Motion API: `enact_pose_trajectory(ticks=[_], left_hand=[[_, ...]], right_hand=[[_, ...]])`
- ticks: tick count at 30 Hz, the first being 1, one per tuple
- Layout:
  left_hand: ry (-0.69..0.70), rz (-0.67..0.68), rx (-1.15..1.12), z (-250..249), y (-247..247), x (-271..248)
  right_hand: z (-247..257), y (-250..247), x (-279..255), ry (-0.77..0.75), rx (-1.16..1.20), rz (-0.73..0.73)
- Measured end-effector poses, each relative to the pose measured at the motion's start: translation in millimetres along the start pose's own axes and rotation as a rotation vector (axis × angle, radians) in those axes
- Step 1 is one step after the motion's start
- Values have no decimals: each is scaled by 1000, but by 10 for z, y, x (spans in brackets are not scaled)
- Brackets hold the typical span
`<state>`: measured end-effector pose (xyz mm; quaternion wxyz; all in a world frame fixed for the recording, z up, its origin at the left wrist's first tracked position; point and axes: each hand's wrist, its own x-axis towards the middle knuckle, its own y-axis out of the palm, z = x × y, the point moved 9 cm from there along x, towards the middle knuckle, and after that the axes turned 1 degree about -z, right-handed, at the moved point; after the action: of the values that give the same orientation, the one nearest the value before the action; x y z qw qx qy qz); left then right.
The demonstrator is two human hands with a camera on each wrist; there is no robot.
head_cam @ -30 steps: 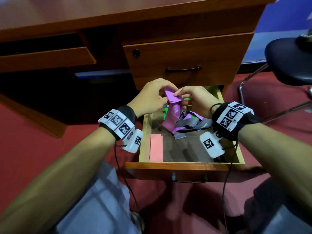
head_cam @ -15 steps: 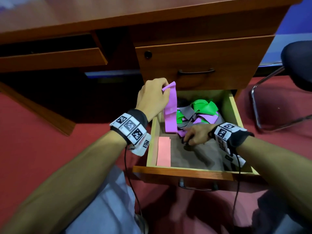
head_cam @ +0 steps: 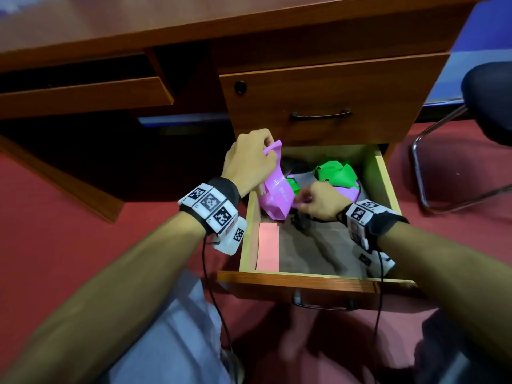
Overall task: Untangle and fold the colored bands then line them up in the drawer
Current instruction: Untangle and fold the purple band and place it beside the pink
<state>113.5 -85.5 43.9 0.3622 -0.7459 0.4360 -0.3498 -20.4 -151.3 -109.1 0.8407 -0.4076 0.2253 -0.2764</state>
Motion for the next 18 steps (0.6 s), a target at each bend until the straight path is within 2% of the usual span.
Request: enact_pose_trajectory(ticks=[2,4,8,11,14,18], left_hand=[[-31,17,-53,56,33,32],[-49,43,-125,77,84,57],[-125,83,-322,121,187,62],[-159,104,-413,86,239,43],[-180,107,-491,38,276,35],[-205,138,-580,-18,361,24]], right_hand=[[-129,-346,2,102,281,-263],[-242,-644,-91,148,504,-465],[-243,-1137,-342,101,787,-691],[-203,-1415,-442,68,838,-792],[-217,-1542,-559,93,782,-870],[-179,-1728,-843,89,716,-1055]])
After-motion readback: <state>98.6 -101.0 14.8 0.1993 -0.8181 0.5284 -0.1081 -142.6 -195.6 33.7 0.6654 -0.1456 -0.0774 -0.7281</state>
